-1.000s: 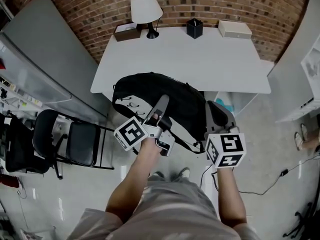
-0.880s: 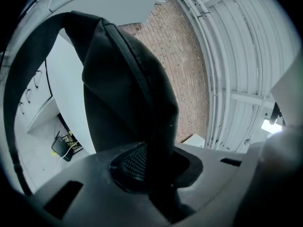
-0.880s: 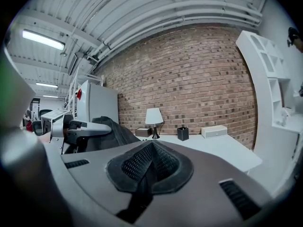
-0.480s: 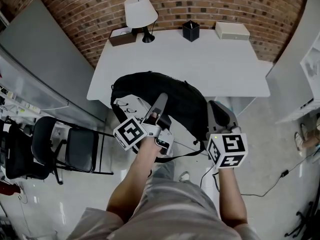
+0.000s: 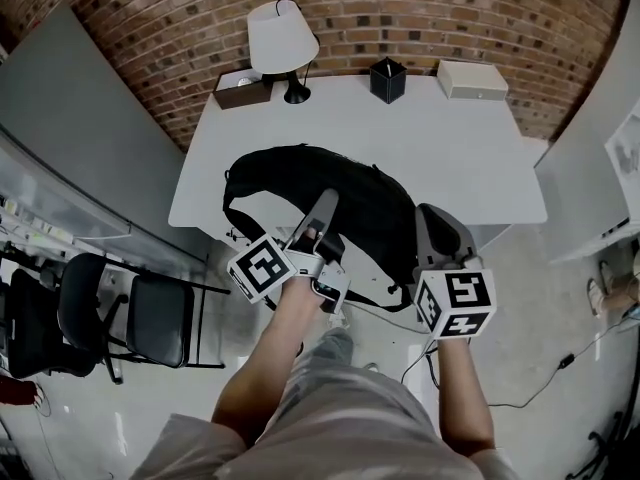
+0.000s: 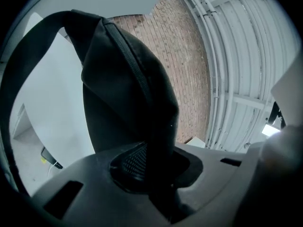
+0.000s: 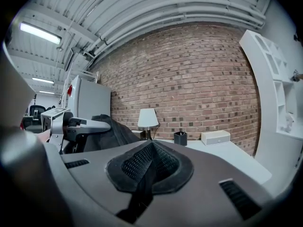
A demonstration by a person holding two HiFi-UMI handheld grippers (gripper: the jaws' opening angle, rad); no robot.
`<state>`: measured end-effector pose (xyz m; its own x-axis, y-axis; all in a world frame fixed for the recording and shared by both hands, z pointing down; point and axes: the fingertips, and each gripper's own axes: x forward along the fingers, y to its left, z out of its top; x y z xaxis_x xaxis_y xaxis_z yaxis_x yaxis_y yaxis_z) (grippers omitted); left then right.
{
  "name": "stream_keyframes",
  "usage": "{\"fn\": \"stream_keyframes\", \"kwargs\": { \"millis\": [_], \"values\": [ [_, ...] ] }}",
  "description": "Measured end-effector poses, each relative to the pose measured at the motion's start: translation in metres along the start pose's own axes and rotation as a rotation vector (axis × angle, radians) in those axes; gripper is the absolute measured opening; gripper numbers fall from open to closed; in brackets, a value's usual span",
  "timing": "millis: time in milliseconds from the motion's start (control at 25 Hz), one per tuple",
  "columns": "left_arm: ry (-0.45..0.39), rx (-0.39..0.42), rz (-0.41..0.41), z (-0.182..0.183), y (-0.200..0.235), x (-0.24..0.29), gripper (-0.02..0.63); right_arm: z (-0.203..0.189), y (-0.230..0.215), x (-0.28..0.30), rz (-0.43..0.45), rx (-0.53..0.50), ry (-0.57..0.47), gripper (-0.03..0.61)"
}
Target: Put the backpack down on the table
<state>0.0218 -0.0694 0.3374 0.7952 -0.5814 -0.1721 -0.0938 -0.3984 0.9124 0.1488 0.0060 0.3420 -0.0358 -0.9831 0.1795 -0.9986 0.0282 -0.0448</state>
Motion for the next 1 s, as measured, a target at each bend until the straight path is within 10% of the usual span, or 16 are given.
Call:
{"fn": "stream_keyframes", "kwargs": {
  "millis": [1000],
  "values": [
    [0.108, -0.008, -0.048, 0.103, 0.065, 0.115, 0.060, 0.033, -0.016, 0.140, -0.135, -0.019, 0.025, 0.000]
  ]
}}
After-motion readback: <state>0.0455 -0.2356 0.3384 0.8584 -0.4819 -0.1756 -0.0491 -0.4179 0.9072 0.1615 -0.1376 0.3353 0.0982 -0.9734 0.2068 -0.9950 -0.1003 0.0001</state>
